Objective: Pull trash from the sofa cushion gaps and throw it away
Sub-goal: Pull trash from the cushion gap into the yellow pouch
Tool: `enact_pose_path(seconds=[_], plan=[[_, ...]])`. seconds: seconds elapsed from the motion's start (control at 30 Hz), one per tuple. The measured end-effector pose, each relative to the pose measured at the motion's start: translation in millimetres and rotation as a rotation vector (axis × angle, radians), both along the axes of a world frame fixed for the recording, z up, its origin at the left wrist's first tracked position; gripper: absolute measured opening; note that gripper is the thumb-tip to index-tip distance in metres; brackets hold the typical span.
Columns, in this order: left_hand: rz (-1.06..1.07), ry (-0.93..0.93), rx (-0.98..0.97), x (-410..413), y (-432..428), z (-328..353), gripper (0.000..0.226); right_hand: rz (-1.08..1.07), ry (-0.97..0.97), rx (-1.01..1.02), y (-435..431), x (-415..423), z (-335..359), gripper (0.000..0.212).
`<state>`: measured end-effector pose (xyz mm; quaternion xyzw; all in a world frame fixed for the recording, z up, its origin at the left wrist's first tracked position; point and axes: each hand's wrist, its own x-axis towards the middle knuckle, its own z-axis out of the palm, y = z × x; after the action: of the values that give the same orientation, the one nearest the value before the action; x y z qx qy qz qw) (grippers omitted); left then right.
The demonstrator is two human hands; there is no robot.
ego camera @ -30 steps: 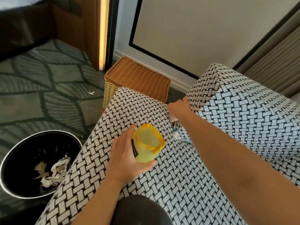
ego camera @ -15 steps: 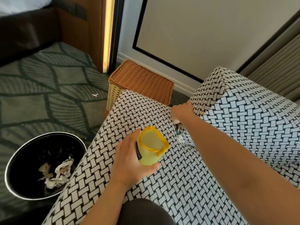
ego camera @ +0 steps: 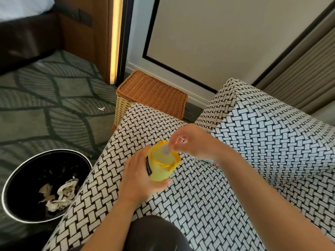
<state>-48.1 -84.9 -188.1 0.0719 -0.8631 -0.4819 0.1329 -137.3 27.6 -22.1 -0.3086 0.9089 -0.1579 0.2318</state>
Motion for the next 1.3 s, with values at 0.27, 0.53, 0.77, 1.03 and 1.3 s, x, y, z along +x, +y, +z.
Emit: enact_pose_path(seconds=[0.27, 0.53, 0.77, 1.03, 1.3], plan=[[0.004, 0.007, -0.007, -2, 0, -6, 0.093, -0.184, 0.262, 0.130, 13, -68, -35, 0.018], [0.015, 0.030, 0.019, -1, -1, -7, 0.091, 0.047, 0.360, 0.824, 7, -97, -88, 0.018], [0.009, 0.052, 0.031, 0, -1, -4, 0.086, 0.041, 0.186, 1.120, -5, -109, -84, 0.052], [0.014, 0.085, 0.062, 2, -2, 1, 0.079, 0.158, 0.541, 1.101, 13, -88, -97, 0.015], [-0.006, 0.085, 0.037, 2, -2, 0, 0.077, 0.044, 0.718, 1.173, 19, -65, -121, 0.039]])
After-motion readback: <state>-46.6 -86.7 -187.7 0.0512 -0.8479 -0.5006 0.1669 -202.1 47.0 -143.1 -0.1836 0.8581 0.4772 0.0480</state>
